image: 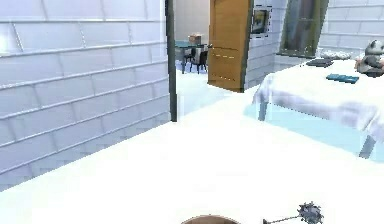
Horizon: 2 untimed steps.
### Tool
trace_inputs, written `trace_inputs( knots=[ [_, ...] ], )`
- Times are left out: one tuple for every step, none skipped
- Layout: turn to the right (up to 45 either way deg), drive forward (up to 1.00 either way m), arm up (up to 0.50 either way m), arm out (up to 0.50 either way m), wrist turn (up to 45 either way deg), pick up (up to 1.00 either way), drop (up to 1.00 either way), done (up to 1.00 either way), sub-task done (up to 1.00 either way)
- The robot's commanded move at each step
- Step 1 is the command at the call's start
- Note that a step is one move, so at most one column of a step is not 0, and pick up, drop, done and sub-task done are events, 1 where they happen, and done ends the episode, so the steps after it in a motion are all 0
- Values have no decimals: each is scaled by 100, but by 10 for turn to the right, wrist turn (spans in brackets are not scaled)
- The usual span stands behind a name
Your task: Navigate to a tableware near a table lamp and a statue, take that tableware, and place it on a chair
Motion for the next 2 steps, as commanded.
trace_inputs(
  knots=[
    [0, 80, 0, 0, 0, 0, 0, 0, 0],
    [0, 55, 0, 0, 0, 0, 0, 0, 0]
  ],
)
